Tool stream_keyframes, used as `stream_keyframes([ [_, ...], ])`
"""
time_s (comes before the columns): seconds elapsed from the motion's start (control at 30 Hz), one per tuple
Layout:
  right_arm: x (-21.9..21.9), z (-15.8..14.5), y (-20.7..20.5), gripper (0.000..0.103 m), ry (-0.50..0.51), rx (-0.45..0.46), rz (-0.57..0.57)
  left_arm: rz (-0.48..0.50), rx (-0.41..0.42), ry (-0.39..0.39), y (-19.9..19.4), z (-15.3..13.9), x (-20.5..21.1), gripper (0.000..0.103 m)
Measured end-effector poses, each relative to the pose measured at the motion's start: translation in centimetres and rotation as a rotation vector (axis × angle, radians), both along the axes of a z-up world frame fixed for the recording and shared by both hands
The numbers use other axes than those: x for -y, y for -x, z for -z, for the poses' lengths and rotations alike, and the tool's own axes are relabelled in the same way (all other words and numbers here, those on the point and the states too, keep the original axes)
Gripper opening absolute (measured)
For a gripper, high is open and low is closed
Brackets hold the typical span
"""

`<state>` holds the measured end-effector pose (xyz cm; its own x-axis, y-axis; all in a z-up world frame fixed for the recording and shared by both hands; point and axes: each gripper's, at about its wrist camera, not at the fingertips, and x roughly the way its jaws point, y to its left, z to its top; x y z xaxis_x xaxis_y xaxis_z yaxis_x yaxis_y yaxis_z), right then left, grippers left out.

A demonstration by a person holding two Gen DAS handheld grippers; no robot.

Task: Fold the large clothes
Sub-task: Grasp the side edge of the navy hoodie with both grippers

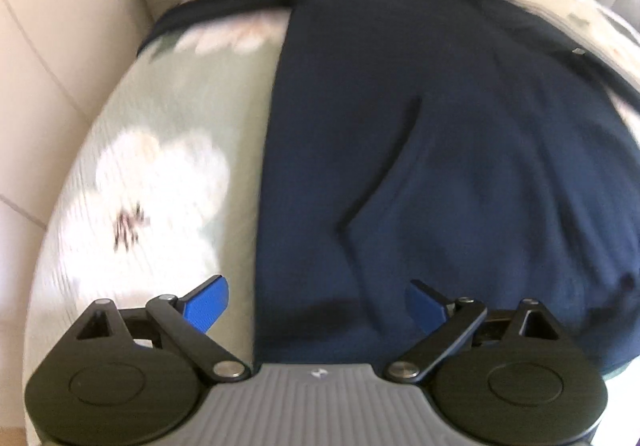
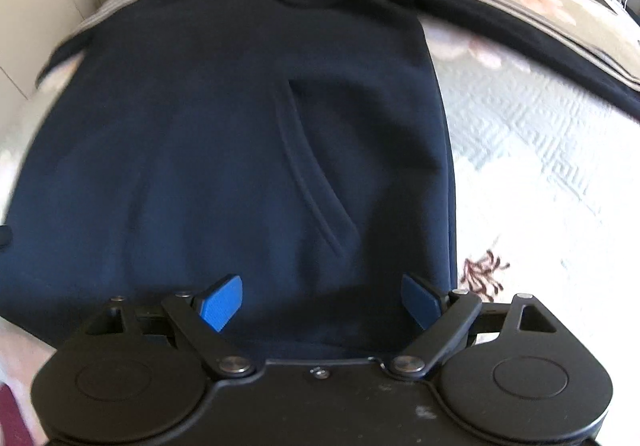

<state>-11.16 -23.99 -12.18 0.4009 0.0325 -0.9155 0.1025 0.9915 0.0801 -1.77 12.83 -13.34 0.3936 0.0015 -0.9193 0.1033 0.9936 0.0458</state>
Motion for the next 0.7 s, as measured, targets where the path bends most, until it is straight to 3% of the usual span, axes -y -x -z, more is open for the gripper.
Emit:
stream_keyframes([
  [0.07, 0.4, 0.6, 0.5, 0.102, 0.008, 0.005, -0.008, -0.022, -0.018, 0.018, 0.2, 1.3, -1.0, 0.098],
  [0.23, 2.1, 1.0, 2.8, 0.102, 0.016, 0.066, -0.022, -0.057, 0.037, 0.135, 1.6, 2.6, -3.5, 0.103],
  [0.47, 4.3, 2.0, 5.3, 0.102, -0.108, 0.167, -0.069, -0.017, 0.116, 0.142, 3.0, 3.0, -3.9, 0.103],
  [0.6, 5.1, 1.2, 7.9, 0.102, -0.071, 0.157, -0.167, -0.055, 0.058, 0.141, 2.8, 2.5, -3.8, 0.103],
  [0.7, 5.7, 2.0, 8.6, 0.102, -0.060, 0.029, -0.083, -0.070, -0.007, 0.157, 2.5, 2.1, -3.9, 0.103],
])
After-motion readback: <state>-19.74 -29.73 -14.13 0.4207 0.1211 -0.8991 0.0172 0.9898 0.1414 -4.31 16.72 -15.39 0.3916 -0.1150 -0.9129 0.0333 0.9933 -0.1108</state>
